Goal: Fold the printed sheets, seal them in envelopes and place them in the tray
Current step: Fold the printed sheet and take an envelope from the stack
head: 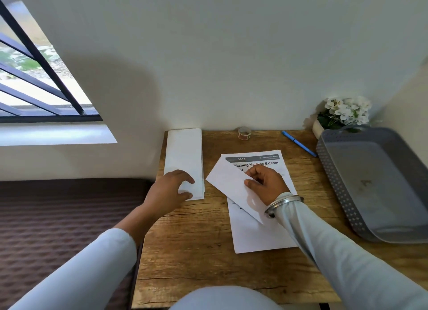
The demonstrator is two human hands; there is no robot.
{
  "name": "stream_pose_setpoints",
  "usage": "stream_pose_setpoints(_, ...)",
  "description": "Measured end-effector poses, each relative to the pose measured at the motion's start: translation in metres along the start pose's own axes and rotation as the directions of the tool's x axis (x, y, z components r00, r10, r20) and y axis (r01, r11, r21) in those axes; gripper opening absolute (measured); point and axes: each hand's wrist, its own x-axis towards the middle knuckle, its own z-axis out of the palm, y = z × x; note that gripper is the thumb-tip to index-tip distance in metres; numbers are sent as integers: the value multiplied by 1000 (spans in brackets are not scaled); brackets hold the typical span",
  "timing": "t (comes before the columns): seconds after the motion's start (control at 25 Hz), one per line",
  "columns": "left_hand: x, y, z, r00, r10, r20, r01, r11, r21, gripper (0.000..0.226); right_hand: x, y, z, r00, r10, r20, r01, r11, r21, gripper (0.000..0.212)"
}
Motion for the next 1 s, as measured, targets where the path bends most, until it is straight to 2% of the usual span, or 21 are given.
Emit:
stream_pose_setpoints(0.36, 10, -6, -7, 987, 58, 151, -85, 981, 176, 49, 3, 0, 4, 999, 47, 0, -47, 998, -33, 16)
stream_pose_setpoints(0.48, 9, -8, -8, 985, 74, 155, -101, 979, 175, 46, 4, -1, 4, 999, 46, 7, -45, 998, -39, 16)
stream_pose_setpoints(0.6, 8, -13, -9, 981, 113, 154, -138, 978, 158, 32, 4, -2, 3, 999, 40, 10, -39, 998, -41, 16)
stream_pose_setpoints(0.76, 5, -6, -12, 989, 122, 78, -132, 982, 135, 23, 5, 0, 2, 999, 33, 9, -33, 999, -39, 15)
stream_pose_setpoints(1.0, 10, 25, -11, 993, 93, -77, -94, 995, -11, 14, 8, 9, -12, 999, 23, -38, -24, 1000, -18, 15)
